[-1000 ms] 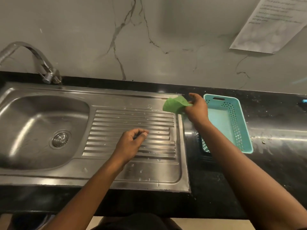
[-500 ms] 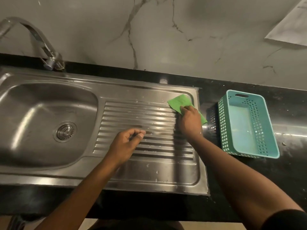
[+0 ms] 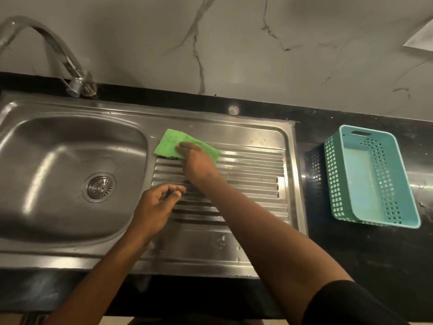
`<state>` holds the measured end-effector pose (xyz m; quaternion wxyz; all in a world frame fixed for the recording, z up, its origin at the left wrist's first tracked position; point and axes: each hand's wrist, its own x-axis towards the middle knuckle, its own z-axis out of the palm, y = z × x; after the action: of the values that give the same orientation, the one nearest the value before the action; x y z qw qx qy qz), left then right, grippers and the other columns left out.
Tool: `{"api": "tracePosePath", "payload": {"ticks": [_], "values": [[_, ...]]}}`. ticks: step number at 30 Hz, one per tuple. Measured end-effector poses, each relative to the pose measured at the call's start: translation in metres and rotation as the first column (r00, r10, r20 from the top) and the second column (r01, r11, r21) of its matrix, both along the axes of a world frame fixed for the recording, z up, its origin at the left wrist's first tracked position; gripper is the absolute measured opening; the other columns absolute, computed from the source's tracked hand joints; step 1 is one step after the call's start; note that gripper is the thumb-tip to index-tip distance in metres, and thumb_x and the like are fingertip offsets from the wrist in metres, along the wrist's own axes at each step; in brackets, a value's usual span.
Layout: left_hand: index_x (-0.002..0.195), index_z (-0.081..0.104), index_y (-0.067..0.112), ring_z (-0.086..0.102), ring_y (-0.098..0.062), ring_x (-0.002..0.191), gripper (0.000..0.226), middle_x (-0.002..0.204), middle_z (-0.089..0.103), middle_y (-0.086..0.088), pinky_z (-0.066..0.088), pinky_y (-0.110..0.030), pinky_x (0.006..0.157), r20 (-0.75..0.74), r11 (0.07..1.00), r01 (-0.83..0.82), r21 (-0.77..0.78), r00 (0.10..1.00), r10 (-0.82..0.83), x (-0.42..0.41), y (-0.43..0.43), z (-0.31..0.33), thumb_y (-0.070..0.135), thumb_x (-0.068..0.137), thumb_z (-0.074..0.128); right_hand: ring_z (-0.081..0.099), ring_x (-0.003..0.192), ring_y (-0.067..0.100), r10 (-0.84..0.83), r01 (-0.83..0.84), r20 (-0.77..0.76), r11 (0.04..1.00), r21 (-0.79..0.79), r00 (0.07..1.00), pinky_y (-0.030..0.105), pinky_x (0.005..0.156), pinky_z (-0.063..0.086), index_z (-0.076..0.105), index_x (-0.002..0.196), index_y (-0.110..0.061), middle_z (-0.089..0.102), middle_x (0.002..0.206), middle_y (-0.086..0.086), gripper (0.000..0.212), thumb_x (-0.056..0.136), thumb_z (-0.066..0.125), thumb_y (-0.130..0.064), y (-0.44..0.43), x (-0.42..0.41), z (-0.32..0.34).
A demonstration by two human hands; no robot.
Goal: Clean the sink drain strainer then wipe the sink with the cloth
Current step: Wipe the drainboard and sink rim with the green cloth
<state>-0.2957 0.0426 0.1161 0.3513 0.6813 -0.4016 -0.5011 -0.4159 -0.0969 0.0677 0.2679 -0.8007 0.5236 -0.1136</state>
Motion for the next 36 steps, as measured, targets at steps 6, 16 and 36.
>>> {"api": "tracePosePath", "payload": {"ticks": [6, 16, 36], "values": [[0.102, 0.079, 0.022, 0.074, -0.009, 0.102, 0.019, 0.104, 0.080, 0.005, 0.057, -0.034, 0.095, -0.046, 0.999, 0.038, -0.014, 0.998, -0.039, -0.006, -0.013, 0.003, 0.013, 0.100, 0.062, 0.035, 0.153, 0.019, -0.138, 0.122, -0.149, 0.987, -0.106, 0.979, 0.034, 0.128, 0.020, 0.047, 0.155, -0.020, 0.042, 0.163, 0.001, 0.055, 0.102, 0.052, -0.009, -0.004, -0.126, -0.011], [0.104, 0.078, 0.023, 0.073, -0.008, 0.104, 0.020, 0.106, 0.080, 0.007, 0.055, -0.029, 0.093, -0.099, 0.997, 0.059, -0.039, 0.993, -0.063, 0.002, -0.018, 0.003, 0.013, 0.100, 0.061, 0.024, 0.157, 0.035, -0.571, 0.568, -0.195, 0.819, -0.080, 0.797, 0.057, 0.127, 0.017, 0.043, 0.154, -0.009, 0.033, 0.167, 0.015, 0.048, 0.107, 0.044, -0.019, -0.042, -0.121, -0.021], [0.102, 0.077, 0.022, 0.075, -0.017, 0.100, 0.025, 0.104, 0.081, 0.002, 0.057, -0.034, 0.090, -0.130, 1.000, -0.007, -0.016, 0.991, 0.005, 0.017, -0.031, -0.004, 0.003, 0.097, 0.061, 0.036, 0.153, 0.025, -0.389, 0.368, -0.247, 0.921, -0.127, 0.888, 0.047, 0.122, 0.037, 0.047, 0.154, -0.016, 0.041, 0.164, 0.004, 0.048, 0.107, 0.053, -0.026, -0.048, -0.181, -0.010]]}}
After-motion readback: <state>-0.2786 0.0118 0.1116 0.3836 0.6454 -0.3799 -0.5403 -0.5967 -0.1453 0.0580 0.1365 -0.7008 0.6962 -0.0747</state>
